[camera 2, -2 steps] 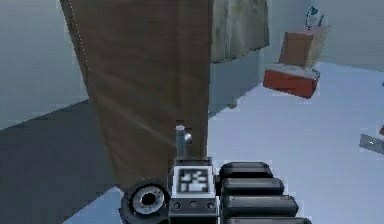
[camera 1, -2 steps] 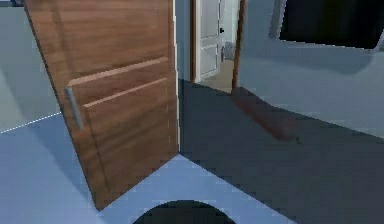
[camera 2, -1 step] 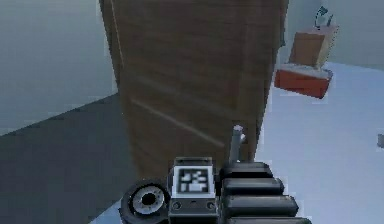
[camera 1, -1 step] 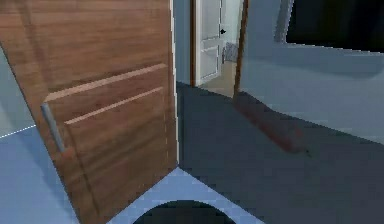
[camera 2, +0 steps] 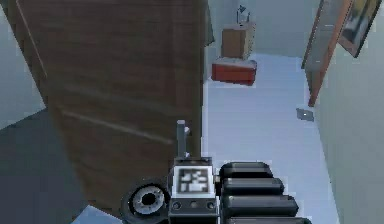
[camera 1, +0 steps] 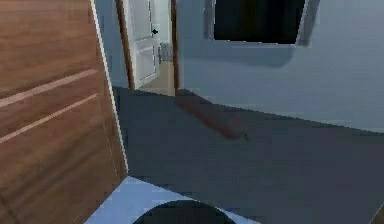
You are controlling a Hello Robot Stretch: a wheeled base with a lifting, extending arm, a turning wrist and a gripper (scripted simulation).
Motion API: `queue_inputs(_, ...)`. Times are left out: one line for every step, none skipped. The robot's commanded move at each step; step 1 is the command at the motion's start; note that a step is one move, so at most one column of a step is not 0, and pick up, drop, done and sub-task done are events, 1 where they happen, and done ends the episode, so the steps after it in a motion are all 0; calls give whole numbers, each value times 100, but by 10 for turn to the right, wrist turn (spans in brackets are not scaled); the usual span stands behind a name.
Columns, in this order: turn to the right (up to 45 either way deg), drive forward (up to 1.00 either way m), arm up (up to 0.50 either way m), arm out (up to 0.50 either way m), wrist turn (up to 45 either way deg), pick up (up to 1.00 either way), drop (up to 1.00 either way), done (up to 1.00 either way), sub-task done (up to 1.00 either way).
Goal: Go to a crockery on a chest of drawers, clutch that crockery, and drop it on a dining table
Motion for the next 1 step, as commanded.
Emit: queue_inputs(0,100,0,0,0,0,0,0,0)
